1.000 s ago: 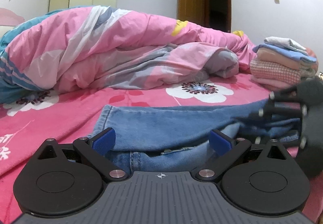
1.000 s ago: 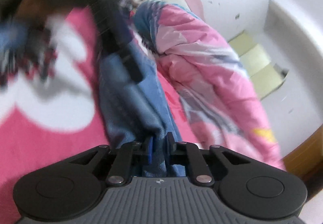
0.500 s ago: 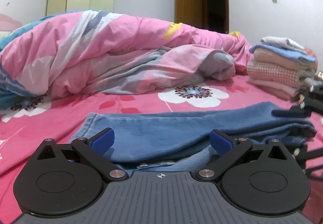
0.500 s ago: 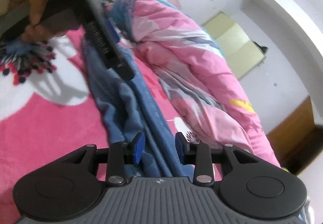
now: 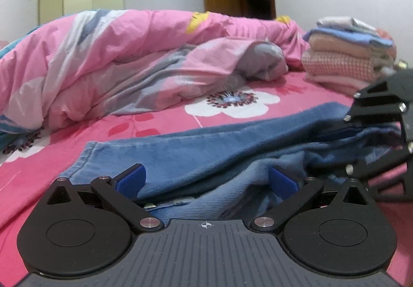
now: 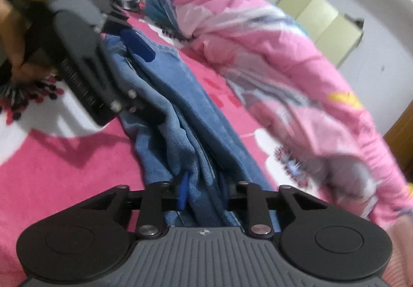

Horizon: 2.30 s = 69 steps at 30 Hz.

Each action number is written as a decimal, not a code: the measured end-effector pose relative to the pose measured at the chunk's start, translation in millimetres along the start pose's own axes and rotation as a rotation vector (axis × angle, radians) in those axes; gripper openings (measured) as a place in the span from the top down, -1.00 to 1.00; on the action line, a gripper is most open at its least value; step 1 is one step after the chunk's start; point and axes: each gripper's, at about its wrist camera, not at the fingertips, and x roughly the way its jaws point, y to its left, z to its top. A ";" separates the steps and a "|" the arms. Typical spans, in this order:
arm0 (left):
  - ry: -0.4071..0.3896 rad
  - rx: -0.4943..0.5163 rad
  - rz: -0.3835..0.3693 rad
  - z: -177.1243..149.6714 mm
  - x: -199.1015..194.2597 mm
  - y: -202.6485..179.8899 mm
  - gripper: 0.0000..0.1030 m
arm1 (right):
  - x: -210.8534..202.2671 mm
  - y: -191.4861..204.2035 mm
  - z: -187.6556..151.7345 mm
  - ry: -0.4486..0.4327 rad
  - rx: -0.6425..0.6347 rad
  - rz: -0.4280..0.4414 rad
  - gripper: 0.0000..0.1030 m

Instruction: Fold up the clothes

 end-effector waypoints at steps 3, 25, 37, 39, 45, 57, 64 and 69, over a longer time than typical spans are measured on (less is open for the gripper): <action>-0.016 0.018 -0.030 0.7 -1.6 -2.4 -0.99 | 0.3 1.8 1.3 -0.019 -0.015 -0.054 0.77; 0.074 0.103 0.164 18.7 49.7 -40.2 -1.00 | -2.8 24.0 -19.8 -0.173 -0.067 -0.254 0.79; 0.154 -0.037 0.108 15.0 65.4 -21.6 -1.00 | -5.0 20.4 -22.9 -0.156 -0.034 -0.118 0.77; 0.155 -0.048 0.100 16.5 61.8 -20.1 -1.00 | -5.2 19.3 -23.7 -0.146 -0.028 -0.092 0.76; 0.197 0.059 0.181 24.2 33.0 -37.6 -1.00 | -3.6 26.9 -25.5 -0.125 -0.068 -0.089 0.75; 0.166 0.151 0.216 32.5 16.7 -49.2 -1.00 | -15.7 13.8 -26.2 -0.157 0.019 -0.088 0.76; 0.190 0.014 0.165 22.2 24.4 -29.6 -1.00 | -50.4 -12.2 -34.2 -0.221 0.157 -0.050 0.72; 0.191 0.026 0.144 20.1 26.1 -28.4 -1.00 | -63.4 -38.3 -25.7 -0.302 0.296 0.073 0.73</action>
